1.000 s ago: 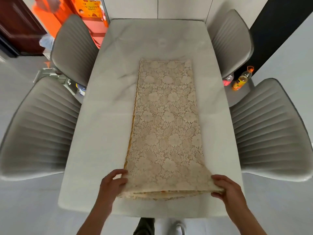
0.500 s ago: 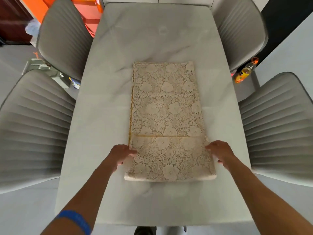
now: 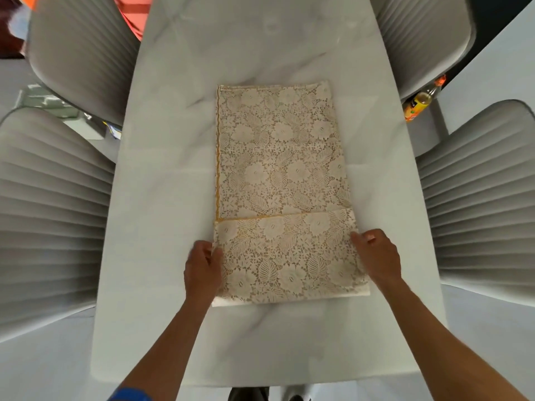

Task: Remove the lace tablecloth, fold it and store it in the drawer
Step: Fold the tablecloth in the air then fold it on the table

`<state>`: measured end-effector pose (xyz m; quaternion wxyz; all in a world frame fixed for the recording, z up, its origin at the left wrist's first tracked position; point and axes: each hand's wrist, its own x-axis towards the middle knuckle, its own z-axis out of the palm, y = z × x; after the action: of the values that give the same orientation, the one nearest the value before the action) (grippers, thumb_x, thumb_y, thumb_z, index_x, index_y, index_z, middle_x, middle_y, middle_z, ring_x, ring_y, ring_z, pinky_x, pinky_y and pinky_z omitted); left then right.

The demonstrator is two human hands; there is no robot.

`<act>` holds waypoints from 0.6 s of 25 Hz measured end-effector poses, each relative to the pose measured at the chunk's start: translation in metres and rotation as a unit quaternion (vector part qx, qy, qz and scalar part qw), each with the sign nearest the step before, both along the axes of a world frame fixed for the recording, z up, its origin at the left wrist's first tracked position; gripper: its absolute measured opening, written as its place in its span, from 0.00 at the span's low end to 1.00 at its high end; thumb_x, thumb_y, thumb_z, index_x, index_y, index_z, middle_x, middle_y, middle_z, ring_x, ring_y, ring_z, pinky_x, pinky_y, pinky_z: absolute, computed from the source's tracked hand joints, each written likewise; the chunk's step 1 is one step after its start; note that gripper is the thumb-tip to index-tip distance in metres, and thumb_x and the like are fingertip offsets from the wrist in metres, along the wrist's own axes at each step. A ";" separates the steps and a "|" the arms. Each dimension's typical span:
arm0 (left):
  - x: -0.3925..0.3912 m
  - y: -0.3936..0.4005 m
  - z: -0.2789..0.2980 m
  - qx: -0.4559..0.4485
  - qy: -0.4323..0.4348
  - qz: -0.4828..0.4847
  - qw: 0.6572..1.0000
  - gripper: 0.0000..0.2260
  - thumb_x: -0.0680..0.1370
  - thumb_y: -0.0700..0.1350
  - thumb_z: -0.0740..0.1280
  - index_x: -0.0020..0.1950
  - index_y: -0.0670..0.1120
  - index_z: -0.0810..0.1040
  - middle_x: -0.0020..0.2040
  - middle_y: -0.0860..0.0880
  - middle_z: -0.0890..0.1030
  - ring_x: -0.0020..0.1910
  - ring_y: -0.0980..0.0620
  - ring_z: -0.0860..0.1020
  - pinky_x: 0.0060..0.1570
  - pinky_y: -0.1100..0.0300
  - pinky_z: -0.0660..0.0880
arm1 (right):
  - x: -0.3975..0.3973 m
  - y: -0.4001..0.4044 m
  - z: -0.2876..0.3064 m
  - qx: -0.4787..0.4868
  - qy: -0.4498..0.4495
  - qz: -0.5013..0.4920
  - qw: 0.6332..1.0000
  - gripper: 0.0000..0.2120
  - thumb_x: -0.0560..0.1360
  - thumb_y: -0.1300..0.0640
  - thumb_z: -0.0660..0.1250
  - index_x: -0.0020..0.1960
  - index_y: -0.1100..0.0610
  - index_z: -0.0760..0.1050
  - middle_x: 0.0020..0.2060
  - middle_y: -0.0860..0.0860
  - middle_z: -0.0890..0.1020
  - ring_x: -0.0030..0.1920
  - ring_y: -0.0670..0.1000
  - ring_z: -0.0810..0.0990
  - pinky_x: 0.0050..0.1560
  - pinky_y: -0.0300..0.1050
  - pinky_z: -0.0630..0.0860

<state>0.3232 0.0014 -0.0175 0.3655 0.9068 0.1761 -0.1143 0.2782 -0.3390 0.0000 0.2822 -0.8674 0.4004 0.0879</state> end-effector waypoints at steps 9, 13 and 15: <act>-0.057 -0.016 -0.044 0.209 -0.080 -0.391 0.893 0.29 0.81 0.62 0.45 0.80 0.52 0.46 0.81 0.47 0.45 0.79 0.47 0.43 0.76 0.48 0.45 | -0.098 0.053 -0.054 -0.188 0.003 0.297 0.936 0.29 0.81 0.42 0.47 0.80 0.50 0.51 0.80 0.54 0.52 0.79 0.57 0.53 0.76 0.59 0.53; -0.066 0.000 -0.026 0.137 -0.091 -0.312 0.936 0.28 0.80 0.56 0.57 0.78 0.47 0.59 0.79 0.42 0.58 0.78 0.43 0.56 0.73 0.46 0.59 | -0.103 0.050 -0.041 -0.140 -0.056 0.249 0.957 0.27 0.80 0.48 0.59 0.76 0.57 0.63 0.77 0.60 0.62 0.75 0.63 0.62 0.72 0.60 0.62; -0.082 0.001 -0.018 0.080 -0.051 -0.102 0.990 0.27 0.77 0.49 0.67 0.74 0.46 0.65 0.71 0.41 0.69 0.68 0.40 0.68 0.64 0.45 0.69 | -0.093 0.045 -0.032 -0.049 -0.084 0.072 0.993 0.27 0.74 0.54 0.70 0.70 0.60 0.68 0.71 0.63 0.69 0.67 0.67 0.69 0.65 0.60 0.68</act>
<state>0.2408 0.0021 -0.0352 0.2863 0.9512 0.0723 -0.0901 0.1847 -0.2942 -0.0319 0.2655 -0.9109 0.3155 0.0151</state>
